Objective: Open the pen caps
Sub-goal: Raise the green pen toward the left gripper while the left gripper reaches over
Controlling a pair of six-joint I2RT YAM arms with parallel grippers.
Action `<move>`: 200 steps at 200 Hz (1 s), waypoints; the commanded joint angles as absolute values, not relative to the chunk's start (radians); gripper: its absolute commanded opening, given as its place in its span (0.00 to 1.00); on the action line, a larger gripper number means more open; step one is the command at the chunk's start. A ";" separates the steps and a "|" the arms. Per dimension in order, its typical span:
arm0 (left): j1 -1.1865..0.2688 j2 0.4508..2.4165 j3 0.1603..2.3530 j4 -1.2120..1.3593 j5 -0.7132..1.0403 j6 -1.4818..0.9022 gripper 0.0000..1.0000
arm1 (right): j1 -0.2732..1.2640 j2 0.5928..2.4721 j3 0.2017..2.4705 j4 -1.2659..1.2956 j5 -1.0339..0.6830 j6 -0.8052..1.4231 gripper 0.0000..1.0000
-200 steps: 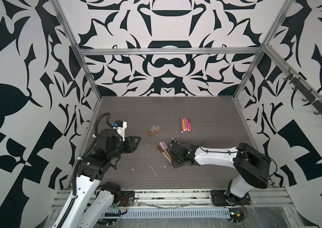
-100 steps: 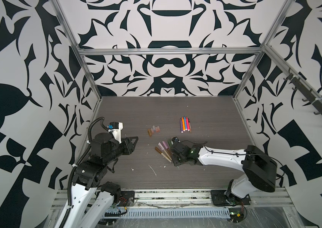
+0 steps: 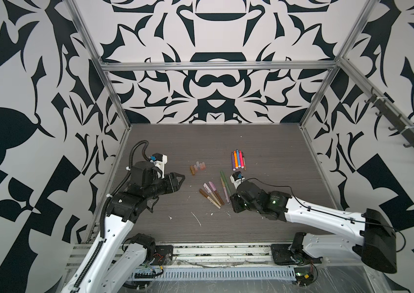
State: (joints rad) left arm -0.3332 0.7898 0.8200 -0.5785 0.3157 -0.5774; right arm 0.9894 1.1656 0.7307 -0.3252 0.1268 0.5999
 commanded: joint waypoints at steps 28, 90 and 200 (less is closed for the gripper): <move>-0.369 0.901 0.743 -0.292 0.453 -0.812 0.48 | 0.961 1.095 0.706 -0.264 -0.001 0.583 0.00; -0.580 1.078 0.813 -0.244 0.296 -0.870 0.49 | 0.958 1.111 0.695 -0.216 -0.099 0.610 0.00; -0.739 1.368 0.963 -0.227 0.216 -0.883 0.43 | 0.958 1.095 0.693 -0.201 -0.151 0.627 0.00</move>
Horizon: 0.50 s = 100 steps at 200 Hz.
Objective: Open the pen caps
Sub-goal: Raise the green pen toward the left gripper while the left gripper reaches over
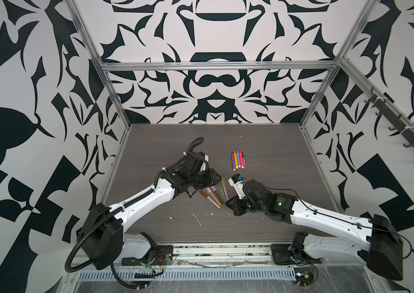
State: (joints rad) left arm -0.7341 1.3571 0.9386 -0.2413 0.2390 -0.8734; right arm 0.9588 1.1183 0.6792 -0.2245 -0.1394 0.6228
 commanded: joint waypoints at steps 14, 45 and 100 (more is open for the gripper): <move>-0.741 1.368 0.959 -0.227 0.212 -0.883 0.43 | 0.958 1.092 0.699 -0.205 -0.149 0.627 0.00; -0.741 1.363 0.948 -0.227 0.211 -0.879 0.39 | 0.958 1.094 0.710 -0.207 -0.150 0.627 0.00; -0.741 1.358 0.943 -0.230 0.218 -0.867 0.30 | 0.957 1.099 0.721 -0.192 -0.163 0.647 0.00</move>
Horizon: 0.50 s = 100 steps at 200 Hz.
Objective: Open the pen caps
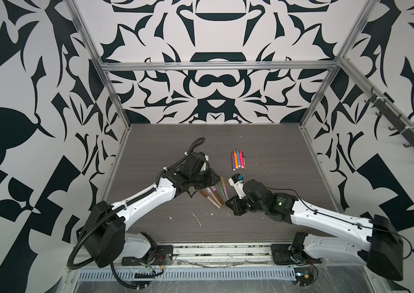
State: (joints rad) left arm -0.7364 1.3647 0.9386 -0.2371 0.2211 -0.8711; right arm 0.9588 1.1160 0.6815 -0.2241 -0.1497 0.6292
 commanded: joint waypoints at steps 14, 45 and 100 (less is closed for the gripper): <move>-0.741 1.357 0.941 -0.232 0.218 -0.867 0.31 | 0.958 1.094 0.723 -0.187 -0.165 0.652 0.00; -0.741 1.350 0.933 -0.232 0.219 -0.866 0.32 | 0.958 1.094 0.729 -0.183 -0.173 0.662 0.00; -0.741 1.338 0.919 -0.227 0.223 -0.867 0.26 | 0.957 1.089 0.730 -0.155 -0.193 0.683 0.00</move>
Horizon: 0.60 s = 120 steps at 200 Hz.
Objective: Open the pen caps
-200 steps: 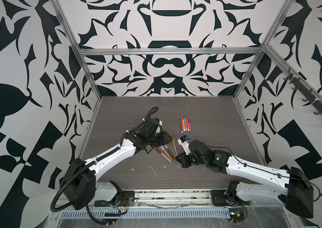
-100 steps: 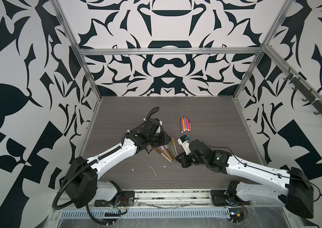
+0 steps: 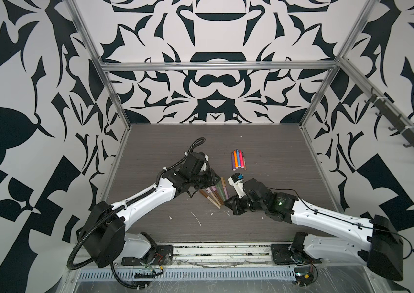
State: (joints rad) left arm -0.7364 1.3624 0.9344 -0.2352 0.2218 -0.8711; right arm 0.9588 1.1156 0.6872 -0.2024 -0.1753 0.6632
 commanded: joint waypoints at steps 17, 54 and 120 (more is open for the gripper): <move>-0.741 1.335 0.916 -0.225 0.227 -0.863 0.09 | 0.957 1.089 0.735 -0.155 -0.192 0.685 0.00; -0.741 1.327 0.913 -0.227 0.230 -0.859 0.00 | 0.958 1.089 0.740 -0.168 -0.153 0.699 0.20; -0.741 1.319 0.905 -0.224 0.236 -0.864 0.00 | 0.903 1.151 0.795 -0.182 -0.134 0.719 0.34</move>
